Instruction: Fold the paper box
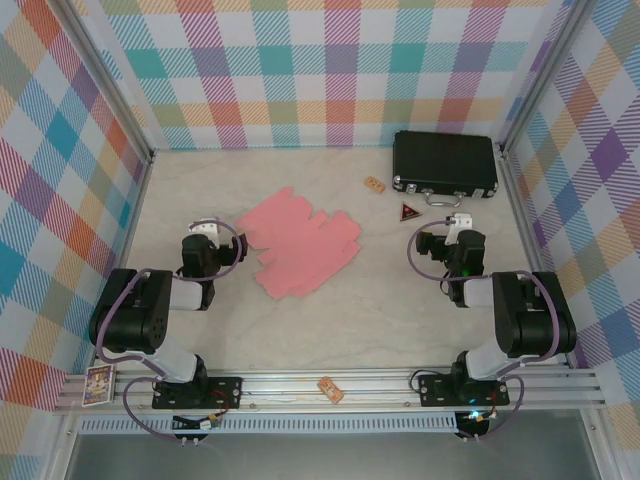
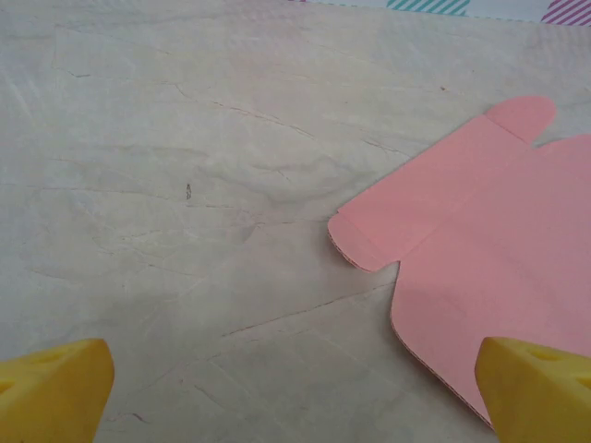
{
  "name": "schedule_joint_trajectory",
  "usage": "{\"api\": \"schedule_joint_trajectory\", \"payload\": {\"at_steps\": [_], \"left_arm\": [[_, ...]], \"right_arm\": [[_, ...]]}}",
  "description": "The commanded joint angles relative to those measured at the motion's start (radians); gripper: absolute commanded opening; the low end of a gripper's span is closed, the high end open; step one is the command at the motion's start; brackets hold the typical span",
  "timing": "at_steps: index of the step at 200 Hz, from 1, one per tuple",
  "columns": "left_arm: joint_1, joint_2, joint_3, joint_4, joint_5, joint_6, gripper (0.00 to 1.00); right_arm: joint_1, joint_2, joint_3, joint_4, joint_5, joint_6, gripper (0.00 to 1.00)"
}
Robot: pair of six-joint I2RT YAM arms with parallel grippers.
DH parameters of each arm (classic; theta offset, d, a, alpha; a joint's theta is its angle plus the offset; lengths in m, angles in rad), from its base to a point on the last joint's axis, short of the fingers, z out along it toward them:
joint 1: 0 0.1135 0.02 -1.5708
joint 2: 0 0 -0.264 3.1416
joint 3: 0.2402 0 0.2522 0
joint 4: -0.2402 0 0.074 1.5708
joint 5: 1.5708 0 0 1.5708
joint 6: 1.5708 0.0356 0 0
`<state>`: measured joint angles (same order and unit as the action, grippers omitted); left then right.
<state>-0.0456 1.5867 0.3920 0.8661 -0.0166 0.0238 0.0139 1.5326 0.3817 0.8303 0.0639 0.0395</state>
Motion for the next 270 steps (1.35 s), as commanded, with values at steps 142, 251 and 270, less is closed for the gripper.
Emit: {"api": "schedule_joint_trajectory", "payload": {"at_steps": [142,251,270], "left_arm": [[-0.005,-0.002,0.02,0.002,-0.017,0.011,1.0],[-0.01,-0.232,0.112,-0.327,-0.193,-0.06,1.0],[-0.012,-0.284,0.2,-0.489,-0.166,-0.098,1.0]], "right_arm": [[0.005,0.004,0.02,0.021,-0.002,-0.013,0.99],[0.006,-0.237,0.239,-0.625,-0.012,0.123,0.99],[0.005,-0.253,0.33,-0.808,-0.059,0.236,0.99]]}}
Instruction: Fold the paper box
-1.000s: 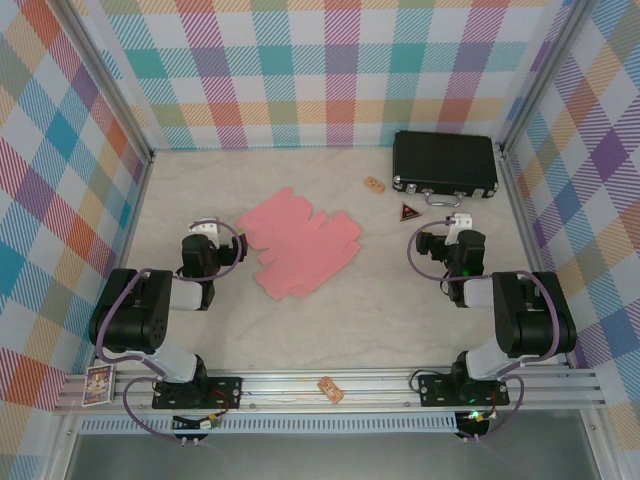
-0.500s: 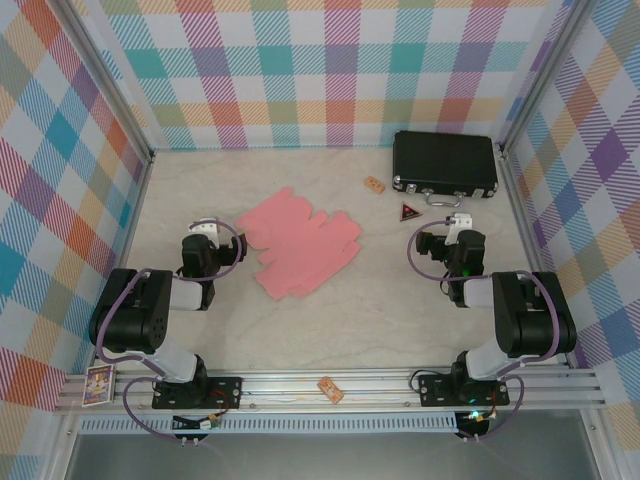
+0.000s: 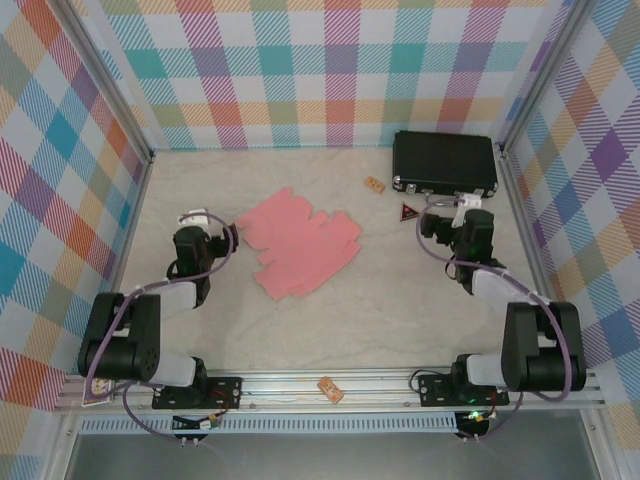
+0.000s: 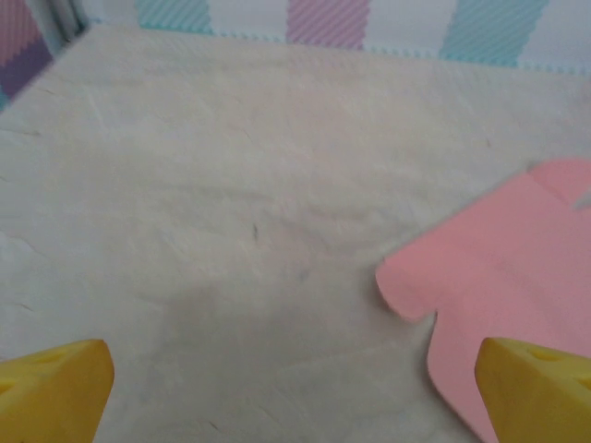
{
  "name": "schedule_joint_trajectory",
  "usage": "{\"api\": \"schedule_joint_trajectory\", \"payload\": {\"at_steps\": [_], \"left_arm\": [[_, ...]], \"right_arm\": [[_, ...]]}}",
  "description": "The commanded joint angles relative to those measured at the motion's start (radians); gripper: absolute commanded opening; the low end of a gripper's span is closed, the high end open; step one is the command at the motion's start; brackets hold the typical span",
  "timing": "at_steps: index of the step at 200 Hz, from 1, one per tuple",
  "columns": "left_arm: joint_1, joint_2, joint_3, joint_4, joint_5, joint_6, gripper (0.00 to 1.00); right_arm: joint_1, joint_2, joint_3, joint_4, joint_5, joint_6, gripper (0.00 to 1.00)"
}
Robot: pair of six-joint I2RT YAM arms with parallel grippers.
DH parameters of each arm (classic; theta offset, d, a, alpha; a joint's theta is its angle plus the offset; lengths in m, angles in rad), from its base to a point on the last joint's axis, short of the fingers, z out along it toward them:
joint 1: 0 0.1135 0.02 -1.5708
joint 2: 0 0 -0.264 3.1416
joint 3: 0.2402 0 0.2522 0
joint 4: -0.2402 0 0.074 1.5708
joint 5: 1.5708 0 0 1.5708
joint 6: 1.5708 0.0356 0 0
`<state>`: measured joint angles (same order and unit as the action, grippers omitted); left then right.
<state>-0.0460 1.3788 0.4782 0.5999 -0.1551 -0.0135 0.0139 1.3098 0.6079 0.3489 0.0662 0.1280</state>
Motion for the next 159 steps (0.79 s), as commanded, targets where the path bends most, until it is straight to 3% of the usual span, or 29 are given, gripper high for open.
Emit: {"api": "schedule_joint_trajectory", "payload": {"at_steps": [1,30,63,89,135,159], "left_arm": [[-0.012,-0.078,0.119,-0.231,-0.024,-0.066,1.0],[-0.037,-0.026,0.279,-0.444,0.079,-0.151,0.97],[-0.091,0.157,0.516,-0.659,0.19,-0.167,0.68],[-0.132,0.296,0.661,-0.731,0.251,-0.169,0.54],[-0.147,0.511,0.859,-0.826,0.315,-0.172,0.23],[-0.149,0.607,0.944,-0.901,0.347,-0.179,0.09]], "right_arm": [[0.005,-0.03,0.106,-0.335,-0.066,0.149,0.99],[0.069,-0.001,0.183,-0.441,-0.192,0.229,0.99],[0.228,0.062,0.216,-0.438,-0.231,0.247,0.99],[0.351,0.152,0.269,-0.437,-0.252,0.264,0.98],[0.498,0.323,0.375,-0.419,-0.313,0.303,0.79],[0.552,0.418,0.441,-0.419,-0.363,0.318,0.61]]}}
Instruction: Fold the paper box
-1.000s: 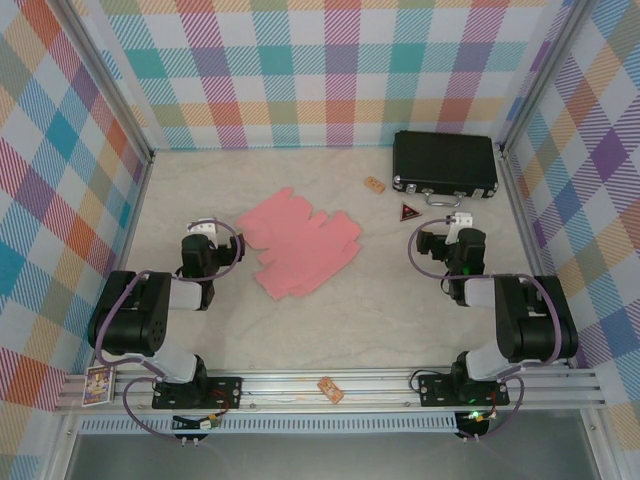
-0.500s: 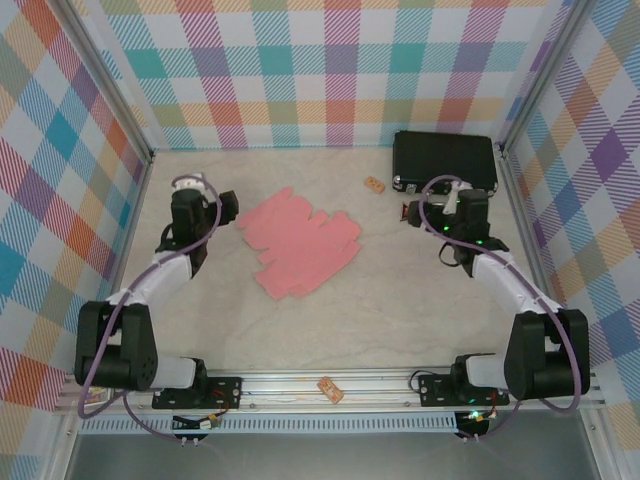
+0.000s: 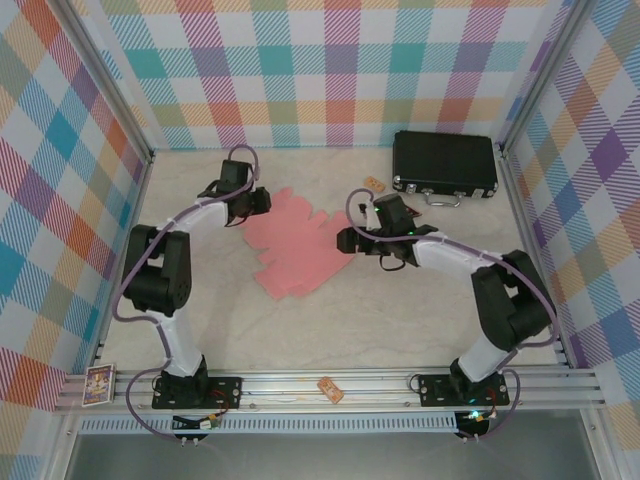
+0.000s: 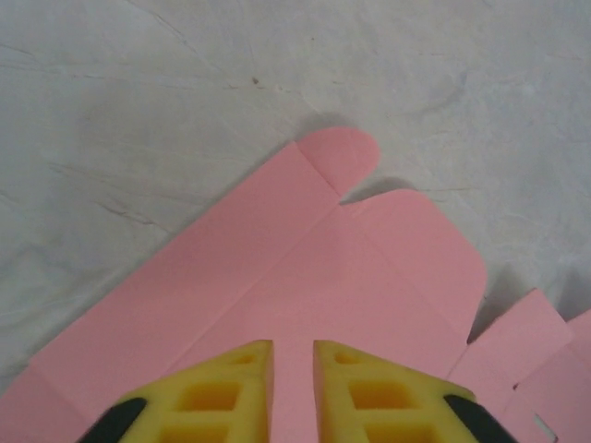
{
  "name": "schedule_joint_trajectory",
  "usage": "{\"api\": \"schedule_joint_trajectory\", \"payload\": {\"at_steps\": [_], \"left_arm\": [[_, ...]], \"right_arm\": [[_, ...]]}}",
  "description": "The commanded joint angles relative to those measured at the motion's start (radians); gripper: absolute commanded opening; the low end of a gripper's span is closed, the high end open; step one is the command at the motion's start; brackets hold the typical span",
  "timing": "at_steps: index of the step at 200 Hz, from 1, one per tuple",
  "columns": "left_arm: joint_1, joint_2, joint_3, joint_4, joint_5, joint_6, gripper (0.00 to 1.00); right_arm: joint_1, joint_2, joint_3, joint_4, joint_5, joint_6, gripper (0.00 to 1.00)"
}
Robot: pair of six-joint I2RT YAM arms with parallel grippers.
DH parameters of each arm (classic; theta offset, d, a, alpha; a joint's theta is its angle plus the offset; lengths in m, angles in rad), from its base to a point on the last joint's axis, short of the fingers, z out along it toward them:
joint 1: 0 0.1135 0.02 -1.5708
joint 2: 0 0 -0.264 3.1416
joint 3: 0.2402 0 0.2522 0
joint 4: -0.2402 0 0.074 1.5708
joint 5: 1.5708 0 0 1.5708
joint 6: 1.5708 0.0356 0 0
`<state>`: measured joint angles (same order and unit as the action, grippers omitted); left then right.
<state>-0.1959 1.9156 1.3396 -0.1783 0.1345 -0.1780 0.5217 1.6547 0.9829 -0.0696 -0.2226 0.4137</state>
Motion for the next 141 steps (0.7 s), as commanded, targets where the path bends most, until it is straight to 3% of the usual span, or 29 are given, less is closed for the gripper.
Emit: {"api": "schedule_joint_trajectory", "payload": {"at_steps": [1,21,44,62,141], "left_arm": [[0.001,0.074,0.085,-0.127,0.059,-0.015,0.08],[0.001,0.113,0.104,-0.148,0.063,-0.024,0.0],[0.0,0.118,0.086,-0.162,0.046,-0.03,0.0],[-0.001,0.118,0.065,-0.188,0.028,-0.04,0.0],[-0.003,-0.04,-0.186,-0.269,-0.052,-0.132,0.0]], "right_arm": [[0.046,0.076,0.068,-0.001,-0.074,0.032,0.61],[0.091,0.143,0.117,-0.009,-0.074,0.043,0.46],[0.124,0.212,0.162,-0.026,-0.065,0.058,0.29],[0.136,0.266,0.2,-0.063,-0.053,0.06,0.23],[0.14,0.399,0.371,-0.28,0.188,-0.022,0.21]]}}
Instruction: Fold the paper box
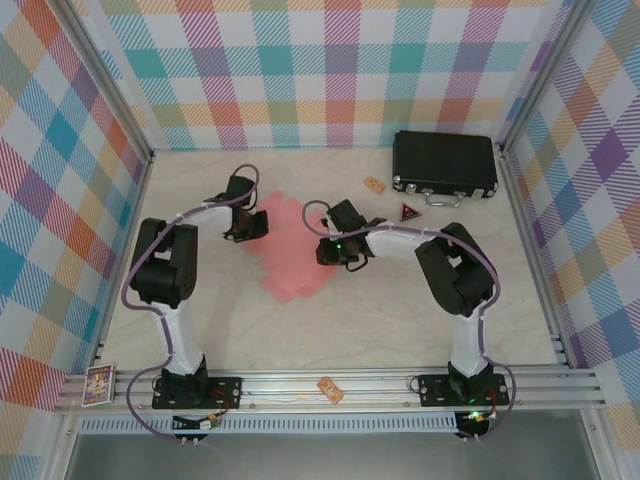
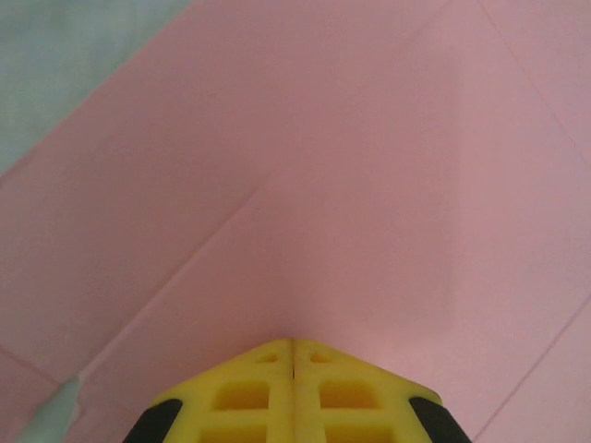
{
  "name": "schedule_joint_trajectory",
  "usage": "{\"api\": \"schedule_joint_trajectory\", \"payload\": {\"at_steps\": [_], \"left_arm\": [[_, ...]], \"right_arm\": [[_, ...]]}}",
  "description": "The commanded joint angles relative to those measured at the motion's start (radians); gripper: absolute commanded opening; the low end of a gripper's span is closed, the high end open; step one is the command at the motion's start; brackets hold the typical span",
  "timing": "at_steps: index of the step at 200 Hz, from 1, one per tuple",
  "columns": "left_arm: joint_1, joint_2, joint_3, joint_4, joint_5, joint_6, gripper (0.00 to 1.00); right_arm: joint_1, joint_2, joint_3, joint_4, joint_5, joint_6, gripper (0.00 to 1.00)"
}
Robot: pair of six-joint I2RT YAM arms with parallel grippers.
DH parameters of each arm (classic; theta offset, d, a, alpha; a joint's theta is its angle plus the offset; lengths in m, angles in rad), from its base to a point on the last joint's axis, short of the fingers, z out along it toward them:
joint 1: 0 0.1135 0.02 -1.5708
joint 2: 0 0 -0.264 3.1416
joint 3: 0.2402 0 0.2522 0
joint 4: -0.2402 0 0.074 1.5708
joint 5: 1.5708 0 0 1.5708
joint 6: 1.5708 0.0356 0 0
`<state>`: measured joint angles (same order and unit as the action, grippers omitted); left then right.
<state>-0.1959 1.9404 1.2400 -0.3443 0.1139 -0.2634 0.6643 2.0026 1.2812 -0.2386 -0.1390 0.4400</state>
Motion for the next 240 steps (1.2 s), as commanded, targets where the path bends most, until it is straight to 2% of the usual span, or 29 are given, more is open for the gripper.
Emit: {"api": "schedule_joint_trajectory", "payload": {"at_steps": [1,30,72,99,112,155,170,183,206,240], "left_arm": [[-0.003,-0.068,-0.09,-0.105,-0.033,-0.049,0.0],[-0.019,-0.168,-0.223,-0.1,0.006,-0.127,0.0],[-0.118,-0.297,-0.401,-0.029,0.101,-0.26,0.0],[-0.14,-0.364,-0.414,-0.021,0.142,-0.273,0.0],[-0.139,-0.392,-0.381,-0.049,0.118,-0.253,0.06],[-0.128,-0.4,-0.218,-0.094,0.061,-0.145,0.27],[-0.117,-0.366,-0.173,-0.093,0.038,-0.099,0.3],[-0.099,-0.325,-0.142,-0.082,0.021,-0.067,0.3],[-0.074,-0.241,-0.08,-0.08,0.039,-0.001,0.23],[-0.072,-0.157,-0.038,-0.083,0.058,0.057,0.13]], "right_arm": [[-0.003,0.053,0.075,-0.112,0.107,-0.049,0.21],[-0.006,0.11,0.172,-0.16,0.15,-0.093,0.23],[-0.016,0.238,0.376,-0.234,0.182,-0.14,0.24],[-0.029,0.261,0.48,-0.27,0.167,-0.151,0.25],[-0.032,0.236,0.491,-0.271,0.155,-0.151,0.27],[-0.033,0.053,0.336,-0.201,0.061,-0.102,0.34],[-0.032,-0.005,0.25,-0.166,-0.008,-0.069,0.35],[-0.031,-0.042,0.18,-0.139,-0.045,-0.037,0.35],[-0.019,-0.083,0.069,-0.082,-0.083,0.02,0.34],[0.001,-0.063,0.007,-0.039,-0.085,0.067,0.32]]}}
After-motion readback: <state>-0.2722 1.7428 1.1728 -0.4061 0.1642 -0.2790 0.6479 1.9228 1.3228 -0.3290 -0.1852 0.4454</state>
